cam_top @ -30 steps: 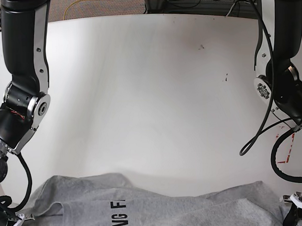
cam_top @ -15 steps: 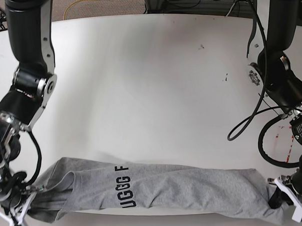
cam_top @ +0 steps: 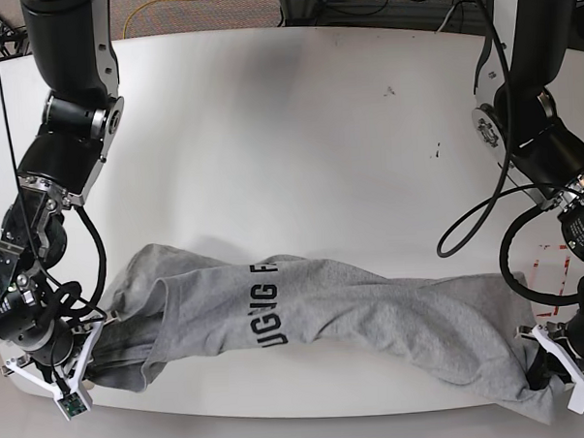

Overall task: Fold the T-shirt properly
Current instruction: 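Lower the stretched shirt onto the table, holding both ends, then drag the held shirt ends toward the robot with both grippers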

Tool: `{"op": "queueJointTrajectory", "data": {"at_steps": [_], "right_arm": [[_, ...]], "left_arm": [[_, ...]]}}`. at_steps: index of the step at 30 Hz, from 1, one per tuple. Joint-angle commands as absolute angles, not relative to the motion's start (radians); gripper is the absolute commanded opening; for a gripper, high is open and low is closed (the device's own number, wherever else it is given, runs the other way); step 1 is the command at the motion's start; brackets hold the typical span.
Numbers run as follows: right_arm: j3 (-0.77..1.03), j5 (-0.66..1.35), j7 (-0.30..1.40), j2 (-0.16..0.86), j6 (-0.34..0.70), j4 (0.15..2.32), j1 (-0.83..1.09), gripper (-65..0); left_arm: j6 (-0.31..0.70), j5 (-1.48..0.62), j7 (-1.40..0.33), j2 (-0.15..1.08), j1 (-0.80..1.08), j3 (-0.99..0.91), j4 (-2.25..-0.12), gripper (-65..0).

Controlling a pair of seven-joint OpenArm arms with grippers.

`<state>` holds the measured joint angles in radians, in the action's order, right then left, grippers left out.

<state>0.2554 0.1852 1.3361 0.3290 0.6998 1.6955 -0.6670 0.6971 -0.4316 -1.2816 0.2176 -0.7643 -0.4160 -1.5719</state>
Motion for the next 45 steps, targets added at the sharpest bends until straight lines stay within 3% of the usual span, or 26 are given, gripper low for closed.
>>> {"op": "queueJointTrajectory", "data": {"at_steps": [1, 15, 17, 29, 37, 45], "right_arm": [[0.26, 0.206, 1.326, 0.341, 0.698, 1.722, -0.669, -63.8], [0.308, 0.263, 1.331, 0.314, 0.698, 1.87, -0.421, -64.4], [0.351, 0.261, 1.347, 0.296, 0.698, 1.928, -0.31, -64.9], [0.434, 0.282, 1.373, 0.246, 0.698, 1.953, -0.213, -65.0], [0.457, 0.308, 1.376, 0.239, 0.698, 1.957, -0.211, -65.0], [0.458, 0.347, 1.373, 0.253, 0.698, 1.921, -0.356, -65.0]], "left_arm": [[0.698, -0.446, -1.255, 0.233, -0.773, -0.413, -1.594, -63.4], [0.698, -0.45, -1.247, 0.278, -0.573, -0.439, -1.628, -62.7], [0.698, -0.456, -1.252, 0.276, -0.498, -0.458, -1.625, -62.7], [0.698, -0.477, -1.251, 0.27, -0.329, -0.462, -1.671, -62.3], [0.698, -0.48, -1.251, 0.271, -0.276, -0.466, -1.743, -62.2], [0.698, -0.475, -1.253, 0.26, -0.35, -0.444, -1.823, -61.5]]}}
